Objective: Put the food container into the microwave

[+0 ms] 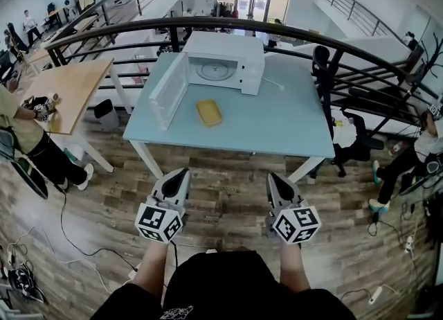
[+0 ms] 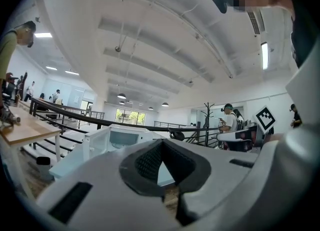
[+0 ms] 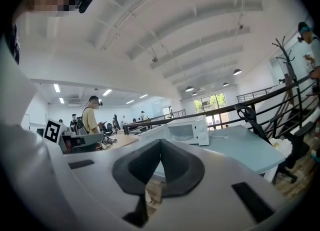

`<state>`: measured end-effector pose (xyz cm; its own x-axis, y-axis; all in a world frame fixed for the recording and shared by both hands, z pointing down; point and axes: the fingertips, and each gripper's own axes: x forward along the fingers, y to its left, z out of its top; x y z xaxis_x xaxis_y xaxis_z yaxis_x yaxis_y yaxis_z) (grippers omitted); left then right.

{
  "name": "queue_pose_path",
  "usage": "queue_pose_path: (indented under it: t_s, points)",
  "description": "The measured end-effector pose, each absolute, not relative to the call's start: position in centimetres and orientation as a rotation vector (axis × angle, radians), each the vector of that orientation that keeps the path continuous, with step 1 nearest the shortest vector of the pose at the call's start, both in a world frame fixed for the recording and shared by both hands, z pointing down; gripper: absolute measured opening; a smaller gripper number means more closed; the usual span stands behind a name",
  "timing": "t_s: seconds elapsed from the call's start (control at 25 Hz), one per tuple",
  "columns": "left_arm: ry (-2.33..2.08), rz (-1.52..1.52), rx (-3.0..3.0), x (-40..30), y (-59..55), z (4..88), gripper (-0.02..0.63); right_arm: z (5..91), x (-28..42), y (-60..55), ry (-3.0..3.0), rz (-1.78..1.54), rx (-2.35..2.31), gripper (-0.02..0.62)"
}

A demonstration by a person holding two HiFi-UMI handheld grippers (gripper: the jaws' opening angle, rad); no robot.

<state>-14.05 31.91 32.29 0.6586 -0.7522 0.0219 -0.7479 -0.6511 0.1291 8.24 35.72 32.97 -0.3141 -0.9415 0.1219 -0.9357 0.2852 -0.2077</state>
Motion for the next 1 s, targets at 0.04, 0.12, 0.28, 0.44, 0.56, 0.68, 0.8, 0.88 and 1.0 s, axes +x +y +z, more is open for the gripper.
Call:
queue_pose_path:
  t_s: [0.04,0.12,0.28,0.44,0.56,0.68,0.8,0.88,1.0]
  points:
    - [-1.249,-0.052,2.742,-14.5,31.9,32.3,0.006,33.0,7.8,35.6,2.505,-0.375,-1.821,0.006]
    - [-1.253,-0.060,2.740,-15.3,32.0,32.3,0.006,33.0,7.0,35.4,2.517,-0.375,-1.809,0.006]
    - [-1.253,-0.073,2.747,-16.8,32.1,32.2,0.006,32.9,4.7,35.1,2.584,-0.374,-1.733,0.006]
    - [-1.260,-0.078,2.730,-18.3,31.9,32.6,0.006,32.9,2.7,34.6,2.635,-0.370,-1.687,0.006]
    - [-1.280,-0.084,2.715,-19.3,31.7,32.6,0.006,32.7,2.1,34.0,2.654,-0.361,-1.680,0.006]
    - [-1.300,-0.085,2.709,-19.7,31.2,32.7,0.006,32.5,1.8,33.1,2.653,-0.364,-1.665,0.006]
    - [-1.335,-0.078,2.700,-20.1,30.5,32.9,0.006,32.7,1.8,32.2,2.646,-0.386,-1.648,0.006]
    - [-1.355,-0.071,2.692,-20.4,29.9,33.1,0.006,33.0,1.8,31.5,2.646,-0.401,-1.645,0.006]
    - [-1.356,-0.061,2.681,-20.4,28.8,33.7,0.006,33.7,1.7,30.1,2.664,-0.406,-1.635,0.006]
